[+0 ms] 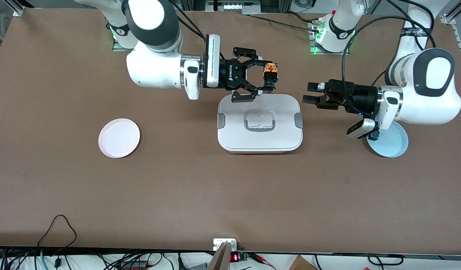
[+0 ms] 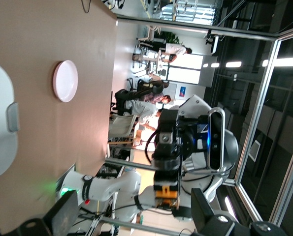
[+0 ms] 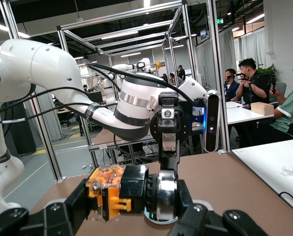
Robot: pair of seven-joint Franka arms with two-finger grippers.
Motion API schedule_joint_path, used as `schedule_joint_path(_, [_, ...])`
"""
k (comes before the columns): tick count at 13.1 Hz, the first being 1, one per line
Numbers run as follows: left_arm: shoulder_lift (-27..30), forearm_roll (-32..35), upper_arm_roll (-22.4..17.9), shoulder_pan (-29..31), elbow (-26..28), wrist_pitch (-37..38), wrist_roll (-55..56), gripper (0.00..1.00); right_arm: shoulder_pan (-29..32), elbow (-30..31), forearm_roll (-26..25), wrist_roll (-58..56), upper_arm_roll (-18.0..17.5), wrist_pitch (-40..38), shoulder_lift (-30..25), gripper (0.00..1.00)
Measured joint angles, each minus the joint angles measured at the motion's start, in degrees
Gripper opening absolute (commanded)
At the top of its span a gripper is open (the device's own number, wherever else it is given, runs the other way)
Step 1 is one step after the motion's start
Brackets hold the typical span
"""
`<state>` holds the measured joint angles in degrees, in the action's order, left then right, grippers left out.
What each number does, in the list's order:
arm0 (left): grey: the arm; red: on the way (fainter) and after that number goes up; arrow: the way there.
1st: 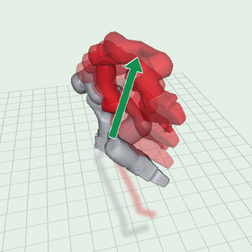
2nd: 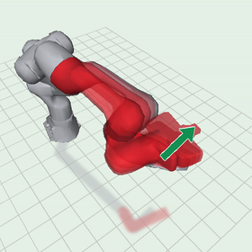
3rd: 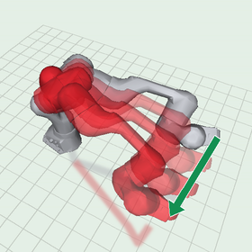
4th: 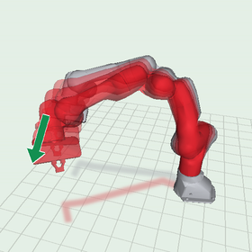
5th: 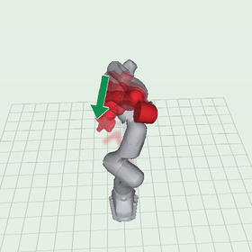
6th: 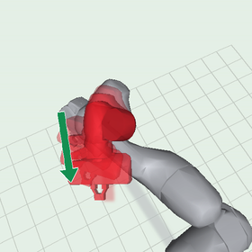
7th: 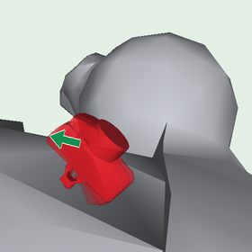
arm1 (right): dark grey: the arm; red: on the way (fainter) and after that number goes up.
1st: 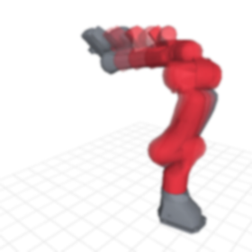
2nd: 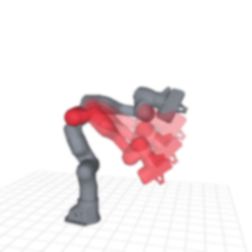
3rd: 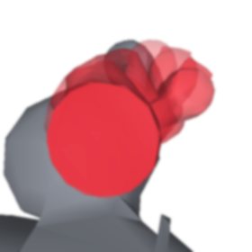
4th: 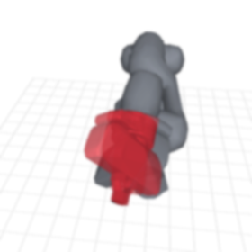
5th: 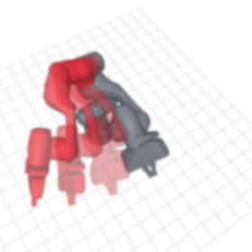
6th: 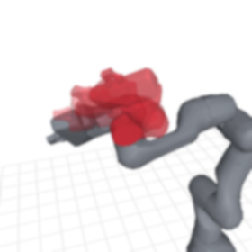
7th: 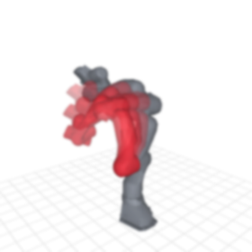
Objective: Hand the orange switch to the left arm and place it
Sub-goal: 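Hold the switch above the box while the left gripper reaches it, then close the left gripper on the switch and open the right gripper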
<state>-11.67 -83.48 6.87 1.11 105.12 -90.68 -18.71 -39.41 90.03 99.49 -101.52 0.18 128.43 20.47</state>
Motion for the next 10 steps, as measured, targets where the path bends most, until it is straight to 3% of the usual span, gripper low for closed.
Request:
schedule_joint_path(8, [4.4,-4.7,6.5,0.0,3.6,-8.6,-0.7,0.99,0.2,0.0,0.0,0.0,0.1,0.0,0.2,0.0])
schedule_joint_path(9, [4.5,-5.7,7.6,0.0,3.7,-10.1,-1.3,0.95,0.2,0.0,0.0,-0.1,0.1,0.0,0.2,0.0])
schedule_joint_path(10, [4.5,-6.1,8.8,0.0,3.9,-11.2,-2.1,0.8,0.2,0.0,0.0,-0.1,0.2,0.0,0.2,0.0])
